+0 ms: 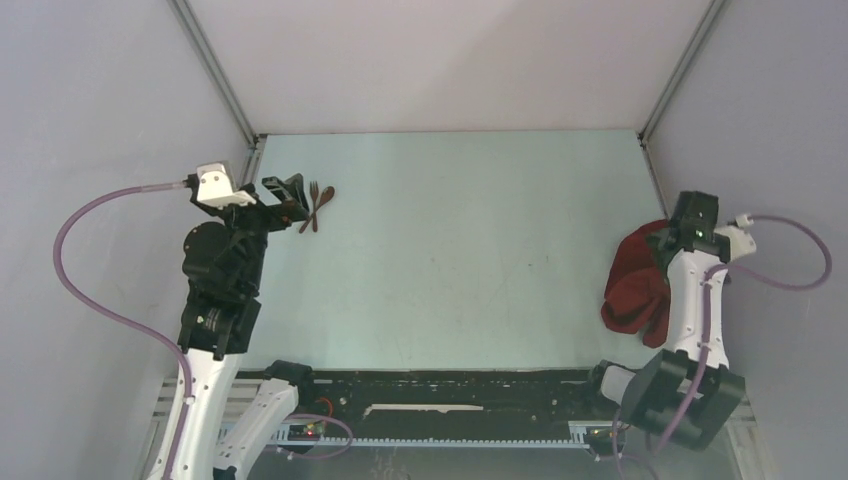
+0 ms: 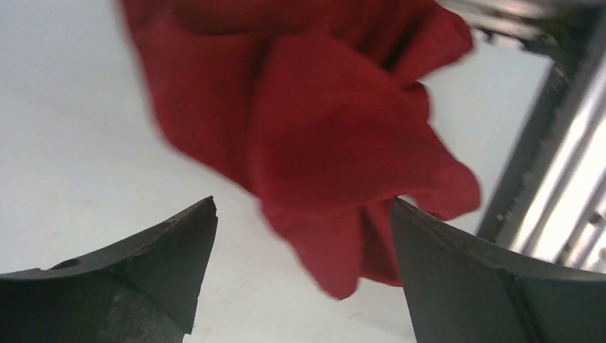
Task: Fold the napkin into a case and place the utensils inside
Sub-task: Move the crumpled napkin to the center of the board.
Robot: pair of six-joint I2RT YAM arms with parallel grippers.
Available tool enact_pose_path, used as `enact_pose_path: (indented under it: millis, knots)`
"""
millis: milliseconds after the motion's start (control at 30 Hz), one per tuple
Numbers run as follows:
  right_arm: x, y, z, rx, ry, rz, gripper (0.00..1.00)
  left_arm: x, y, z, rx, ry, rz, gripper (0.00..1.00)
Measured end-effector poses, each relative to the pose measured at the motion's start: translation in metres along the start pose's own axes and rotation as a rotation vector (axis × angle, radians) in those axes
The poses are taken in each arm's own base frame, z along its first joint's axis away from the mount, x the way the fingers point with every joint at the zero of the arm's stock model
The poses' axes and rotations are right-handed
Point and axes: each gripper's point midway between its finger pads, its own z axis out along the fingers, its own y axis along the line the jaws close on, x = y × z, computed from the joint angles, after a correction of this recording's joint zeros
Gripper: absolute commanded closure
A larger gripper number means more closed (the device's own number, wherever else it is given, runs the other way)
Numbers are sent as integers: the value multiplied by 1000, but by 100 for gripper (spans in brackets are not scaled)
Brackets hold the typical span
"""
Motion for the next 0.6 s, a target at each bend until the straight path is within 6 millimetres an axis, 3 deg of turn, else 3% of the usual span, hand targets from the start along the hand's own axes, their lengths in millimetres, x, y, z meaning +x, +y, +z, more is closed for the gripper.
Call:
enact_pose_path:
  millis: [100, 233, 300, 433, 467, 500, 600]
  knots:
    - [17, -41, 30, 146, 54, 62, 0, 3, -1, 0, 3, 14, 2, 0]
    - [21, -56, 51, 240, 60, 89, 3, 4, -4, 0, 18, 17, 1, 0]
    - [24, -53, 65, 251, 77, 84, 19, 5, -6, 0, 26, 20, 1, 0]
    - [46, -33, 90, 209, 155, -10, 72, 6, -8, 0, 38, 25, 1, 0]
    - [55, -23, 92, 175, 168, -52, 91, 7, -8, 0, 39, 27, 1, 0]
    - [62, -14, 90, 137, 180, -95, 100, 7, -8, 1, 39, 28, 1, 0]
    - [95, 33, 73, -37, 206, -273, 100, 8, -9, 2, 39, 33, 2, 0]
